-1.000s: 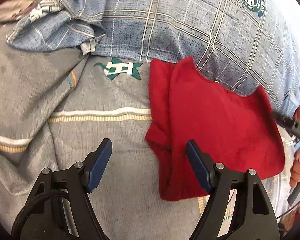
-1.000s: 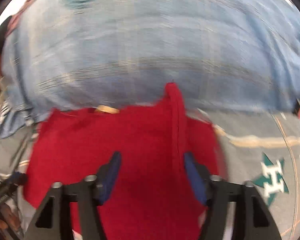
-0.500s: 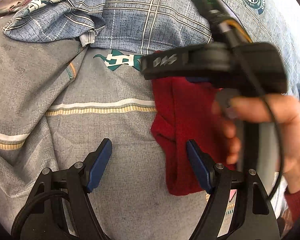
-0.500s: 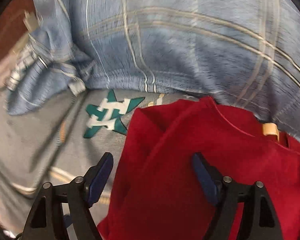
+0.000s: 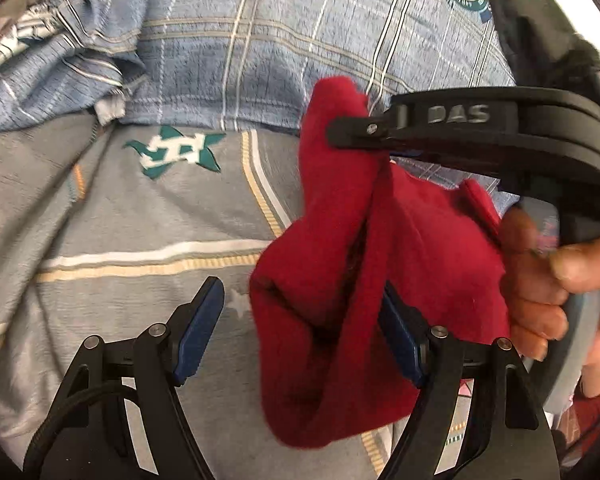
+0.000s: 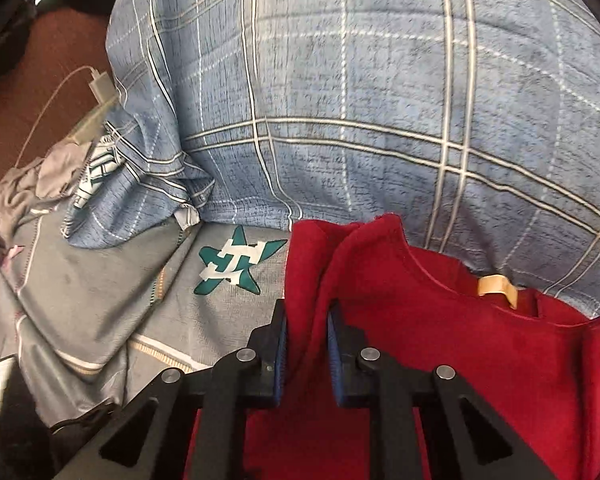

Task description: Fold small clothes

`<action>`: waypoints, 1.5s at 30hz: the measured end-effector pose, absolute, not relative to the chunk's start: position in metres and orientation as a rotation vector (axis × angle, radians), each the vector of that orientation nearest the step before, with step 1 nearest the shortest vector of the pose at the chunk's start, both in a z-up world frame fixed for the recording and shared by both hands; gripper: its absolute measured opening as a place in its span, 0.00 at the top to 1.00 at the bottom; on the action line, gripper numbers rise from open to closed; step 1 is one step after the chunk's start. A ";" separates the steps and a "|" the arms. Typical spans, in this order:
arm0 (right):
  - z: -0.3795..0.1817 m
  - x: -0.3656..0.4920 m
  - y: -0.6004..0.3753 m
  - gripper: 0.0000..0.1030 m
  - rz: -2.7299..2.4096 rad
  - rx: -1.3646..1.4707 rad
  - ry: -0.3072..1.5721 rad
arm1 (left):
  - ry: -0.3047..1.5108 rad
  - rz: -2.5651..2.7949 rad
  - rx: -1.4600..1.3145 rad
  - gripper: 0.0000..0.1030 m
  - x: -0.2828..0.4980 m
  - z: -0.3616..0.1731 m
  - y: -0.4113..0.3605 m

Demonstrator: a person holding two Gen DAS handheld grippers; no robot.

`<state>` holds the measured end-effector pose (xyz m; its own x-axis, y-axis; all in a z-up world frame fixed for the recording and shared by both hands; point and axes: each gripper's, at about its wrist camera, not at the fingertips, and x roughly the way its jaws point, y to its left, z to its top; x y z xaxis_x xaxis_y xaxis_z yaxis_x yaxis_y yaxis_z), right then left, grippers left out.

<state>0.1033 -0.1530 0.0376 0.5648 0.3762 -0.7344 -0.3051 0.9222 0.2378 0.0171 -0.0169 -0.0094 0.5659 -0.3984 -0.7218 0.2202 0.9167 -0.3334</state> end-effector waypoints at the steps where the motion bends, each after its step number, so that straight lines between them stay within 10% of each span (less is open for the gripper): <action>1: 0.037 0.102 -0.156 0.84 0.405 0.090 0.885 | 0.902 -0.378 -0.227 0.25 0.017 -0.011 -0.017; 5: 0.032 0.096 -0.157 0.84 0.409 0.097 0.887 | 0.897 -0.436 -0.264 0.41 0.022 -0.012 -0.023; 9: 0.028 0.081 -0.190 0.54 0.396 0.194 0.848 | 0.892 -0.444 -0.248 0.53 0.022 -0.009 -0.027; 27: -0.011 0.044 -0.435 0.55 -0.214 0.429 0.838 | 0.895 -0.406 -0.211 0.53 0.028 -0.012 -0.035; 42: 0.003 0.069 -0.375 0.55 -0.121 0.328 0.886 | 0.897 -0.404 -0.229 0.53 0.023 -0.009 -0.029; 45: 0.037 0.065 -0.328 0.37 0.053 0.364 0.828 | 0.891 -0.398 -0.233 0.53 0.021 -0.009 -0.028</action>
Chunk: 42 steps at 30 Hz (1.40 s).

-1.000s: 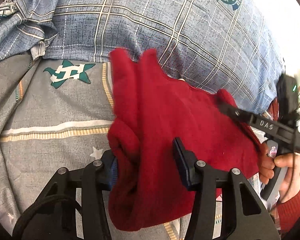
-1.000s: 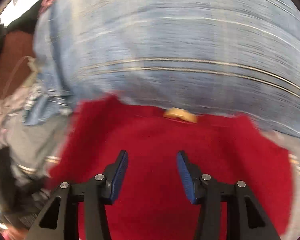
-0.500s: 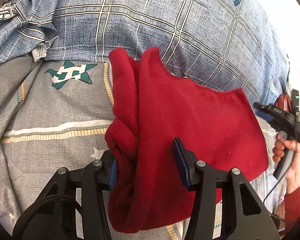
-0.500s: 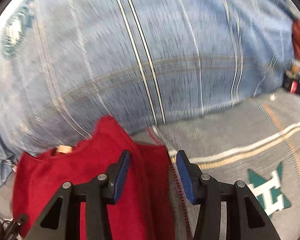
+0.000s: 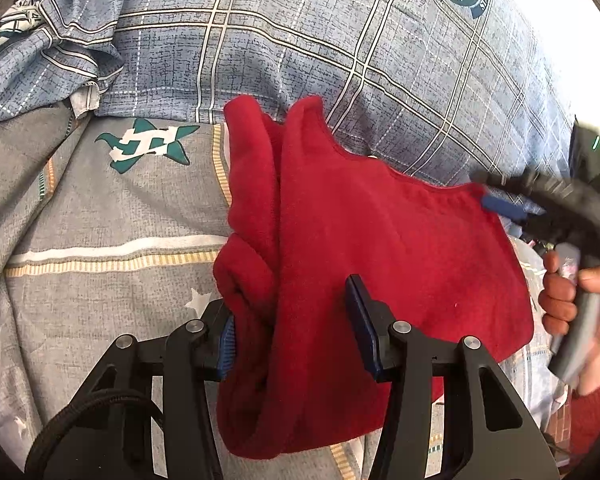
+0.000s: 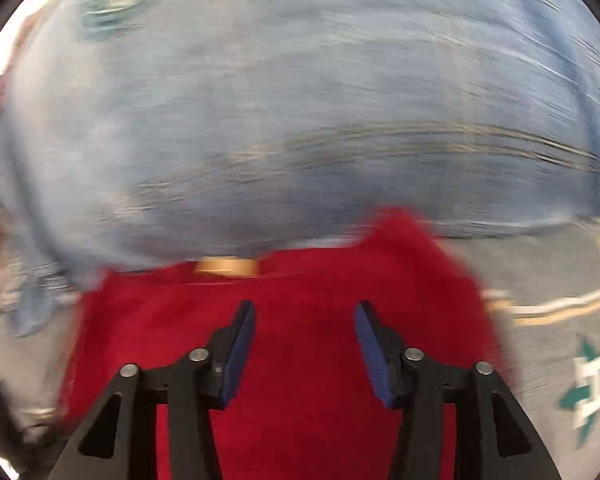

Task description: Fold small clothes

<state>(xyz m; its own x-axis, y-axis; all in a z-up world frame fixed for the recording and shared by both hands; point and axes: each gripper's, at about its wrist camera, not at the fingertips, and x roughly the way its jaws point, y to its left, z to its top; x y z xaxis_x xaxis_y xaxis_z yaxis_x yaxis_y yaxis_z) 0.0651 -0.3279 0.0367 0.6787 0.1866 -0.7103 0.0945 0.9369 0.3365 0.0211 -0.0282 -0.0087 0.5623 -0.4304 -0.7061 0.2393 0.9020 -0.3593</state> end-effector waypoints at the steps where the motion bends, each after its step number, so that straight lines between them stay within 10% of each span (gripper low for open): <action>1: 0.047 0.068 -0.303 0.23 0.127 0.354 0.829 | 0.889 -0.397 -0.231 0.53 0.020 -0.009 -0.028; 20: -0.015 0.162 -0.092 0.18 0.423 -0.152 1.119 | 0.905 -0.378 -0.232 0.53 0.018 -0.013 -0.026; 28: -0.013 0.136 -0.121 0.58 0.462 -0.141 1.016 | 0.895 -0.363 -0.210 0.53 0.023 -0.013 -0.032; 36: -0.011 0.127 -0.118 0.58 0.452 -0.145 0.989 | 0.888 -0.353 -0.181 0.51 0.017 -0.012 -0.039; 42: -0.006 0.120 -0.105 0.80 0.451 -0.151 0.931 | 0.845 -0.375 -0.150 0.67 0.013 0.003 -0.044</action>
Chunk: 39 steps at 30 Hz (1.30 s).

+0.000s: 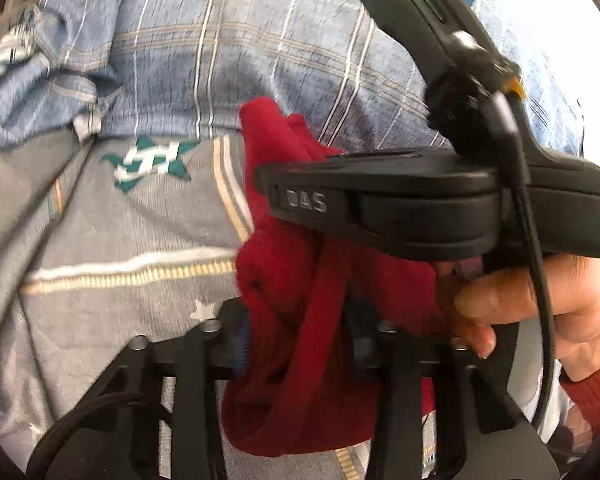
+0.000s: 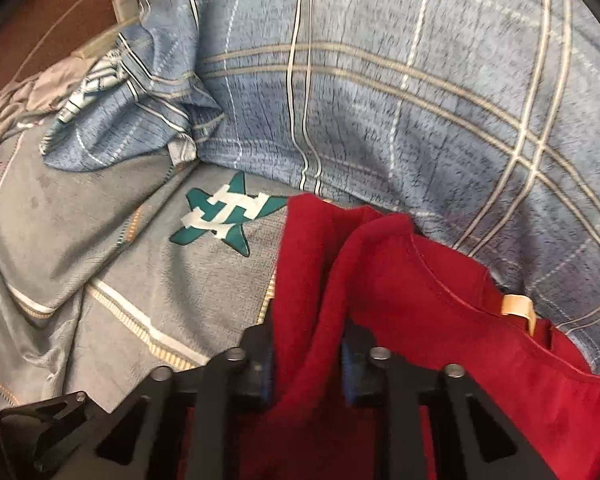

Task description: Fold small clothes

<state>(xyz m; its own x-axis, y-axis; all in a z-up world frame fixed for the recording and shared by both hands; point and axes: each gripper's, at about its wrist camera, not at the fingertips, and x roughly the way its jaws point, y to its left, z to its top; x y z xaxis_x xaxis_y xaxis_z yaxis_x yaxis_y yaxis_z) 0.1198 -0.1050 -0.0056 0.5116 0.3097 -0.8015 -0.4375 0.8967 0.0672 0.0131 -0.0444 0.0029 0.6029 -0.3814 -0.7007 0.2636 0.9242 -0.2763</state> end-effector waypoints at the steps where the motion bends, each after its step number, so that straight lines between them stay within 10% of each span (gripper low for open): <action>1: -0.002 0.118 -0.109 0.81 0.454 -0.138 0.923 | 0.831 -0.385 -0.148 0.67 0.011 0.007 -0.046; 23: 0.074 0.033 -0.308 0.86 0.355 0.187 0.750 | 0.670 -0.545 0.116 0.78 -0.042 0.067 -0.203; 36: -0.013 0.033 -0.403 0.86 0.193 0.407 0.877 | 0.809 -0.622 0.212 0.76 -0.032 0.019 -0.271; 39: -0.011 0.027 -0.412 0.69 0.216 0.509 0.873 | 0.868 -0.665 0.112 0.67 -0.034 0.035 -0.238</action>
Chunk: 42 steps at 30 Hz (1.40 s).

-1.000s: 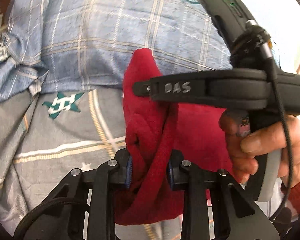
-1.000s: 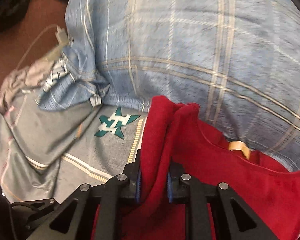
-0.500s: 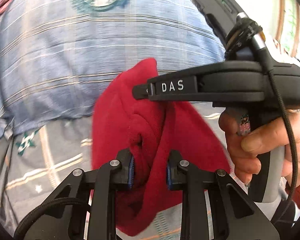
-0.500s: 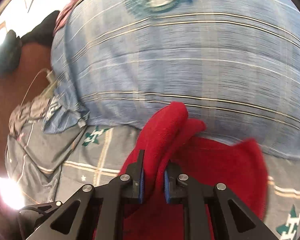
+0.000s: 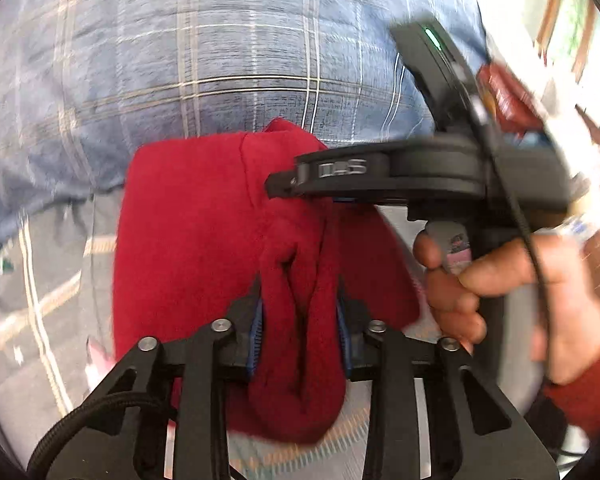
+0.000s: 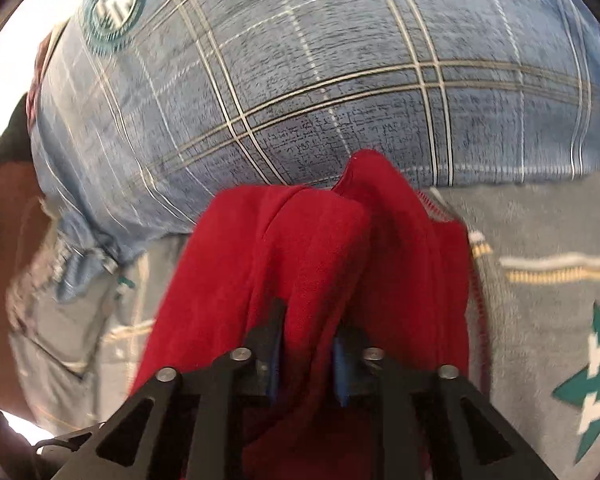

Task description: Fold small clothes

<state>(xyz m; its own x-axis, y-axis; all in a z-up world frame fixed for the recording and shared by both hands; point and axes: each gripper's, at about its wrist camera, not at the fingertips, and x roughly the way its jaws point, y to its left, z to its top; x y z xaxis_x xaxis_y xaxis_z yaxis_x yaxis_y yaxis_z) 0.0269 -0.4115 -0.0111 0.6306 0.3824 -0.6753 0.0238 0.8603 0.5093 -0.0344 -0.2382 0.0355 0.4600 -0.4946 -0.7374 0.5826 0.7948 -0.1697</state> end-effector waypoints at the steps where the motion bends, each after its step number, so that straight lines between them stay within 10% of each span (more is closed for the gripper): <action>1: -0.010 0.023 -0.412 0.57 0.219 0.521 0.867 | 0.870 -0.688 0.056 0.60 -0.039 0.042 -0.220; 7: -0.004 -0.007 -0.427 0.37 0.242 0.552 0.800 | 0.739 -0.573 -0.012 0.47 -0.069 0.060 -0.142; 18: -0.018 0.020 -0.402 0.36 0.214 0.541 0.849 | 0.802 -0.434 -0.032 0.47 -0.043 0.006 -0.112; 22: -0.005 0.031 -0.376 0.75 0.135 0.275 0.846 | 0.780 -0.442 0.017 0.47 -0.052 0.006 -0.123; 29: 0.009 0.041 -0.380 0.77 -0.018 -0.042 0.785 | 0.753 -0.478 0.061 0.47 -0.056 0.014 -0.139; 34: -0.002 0.028 -0.409 0.55 -0.071 0.053 0.771 | 0.752 -0.464 0.081 0.47 -0.058 0.013 -0.140; 42: 0.036 -0.031 -0.409 0.55 0.134 0.222 0.732 | 0.757 -0.459 0.015 0.47 -0.051 0.014 -0.138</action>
<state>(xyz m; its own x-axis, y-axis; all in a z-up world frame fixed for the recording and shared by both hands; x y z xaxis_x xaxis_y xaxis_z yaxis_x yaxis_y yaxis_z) -0.0312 -0.4092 0.0365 0.7365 0.1985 -0.6467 -0.0441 0.9680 0.2470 -0.0511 -0.1378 0.0138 0.6329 -0.3962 -0.6652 0.4071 0.9011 -0.1494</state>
